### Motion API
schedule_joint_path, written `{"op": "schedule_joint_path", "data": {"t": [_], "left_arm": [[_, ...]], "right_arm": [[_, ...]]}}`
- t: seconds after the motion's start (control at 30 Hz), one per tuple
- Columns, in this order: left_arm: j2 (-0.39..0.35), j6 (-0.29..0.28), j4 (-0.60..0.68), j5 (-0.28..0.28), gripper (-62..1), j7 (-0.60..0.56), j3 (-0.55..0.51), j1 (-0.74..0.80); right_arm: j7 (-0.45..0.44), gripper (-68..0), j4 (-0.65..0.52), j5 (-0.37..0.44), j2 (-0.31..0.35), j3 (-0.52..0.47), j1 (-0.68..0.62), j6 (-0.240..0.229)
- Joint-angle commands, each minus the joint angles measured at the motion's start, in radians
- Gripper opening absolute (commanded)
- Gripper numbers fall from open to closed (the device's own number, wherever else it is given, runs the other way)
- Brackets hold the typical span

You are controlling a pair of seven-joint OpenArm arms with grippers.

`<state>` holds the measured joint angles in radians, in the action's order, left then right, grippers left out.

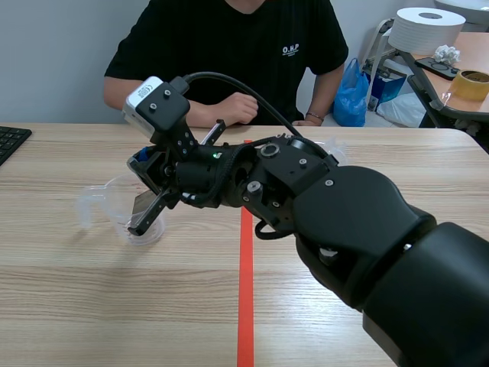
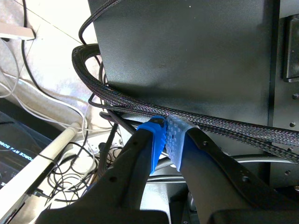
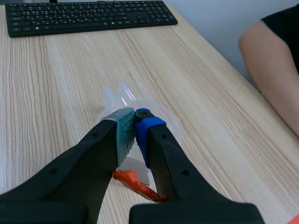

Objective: Do the redox reaction experiment.
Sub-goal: 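Lift the metal plate out of the left beaker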

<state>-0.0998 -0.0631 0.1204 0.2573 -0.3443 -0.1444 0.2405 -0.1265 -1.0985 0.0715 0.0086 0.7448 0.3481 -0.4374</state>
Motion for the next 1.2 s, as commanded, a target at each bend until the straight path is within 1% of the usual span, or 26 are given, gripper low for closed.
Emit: {"op": "schedule_joint_path", "data": {"t": [0.0, 0.3, 0.53, 0.6, 0.77, 1.03, 1.17], "left_arm": [[0.0, -0.002, 0.011, -0.002, -56.7, -0.006, -0.002, 0.006], [0.0, -0.002, 0.011, -0.002, -56.7, -0.006, -0.002, 0.006], [0.0, -0.002, 0.011, -0.002, -56.7, -0.006, -0.002, 0.006], [0.0, -0.002, 0.011, -0.002, -56.7, -0.006, -0.002, 0.006], [0.0, -0.002, 0.011, -0.002, -56.7, -0.006, -0.002, 0.006], [0.0, -0.002, 0.011, -0.002, -56.7, -0.006, -0.002, 0.006], [0.0, -0.002, 0.011, -0.002, -56.7, -0.006, -0.002, 0.006]], "right_arm": [[-0.041, -66.9, -0.024, 0.011, 0.0, 0.0, 0.018, 0.0], [-0.031, -66.9, -0.087, 0.011, 0.013, 0.0, 0.017, 0.0], [0.003, -66.9, -0.161, 0.018, 0.039, 0.0, 0.017, 0.0], [0.034, -66.9, -0.187, 0.043, 0.042, -0.006, 0.017, 0.0], [0.118, -66.9, -0.253, 0.143, 0.041, -0.039, 0.018, 0.0], [0.229, -66.9, -0.396, 0.229, 0.041, -0.091, 0.021, 0.0], [0.271, -66.9, -0.475, 0.258, 0.041, -0.114, 0.021, 0.0]]}}
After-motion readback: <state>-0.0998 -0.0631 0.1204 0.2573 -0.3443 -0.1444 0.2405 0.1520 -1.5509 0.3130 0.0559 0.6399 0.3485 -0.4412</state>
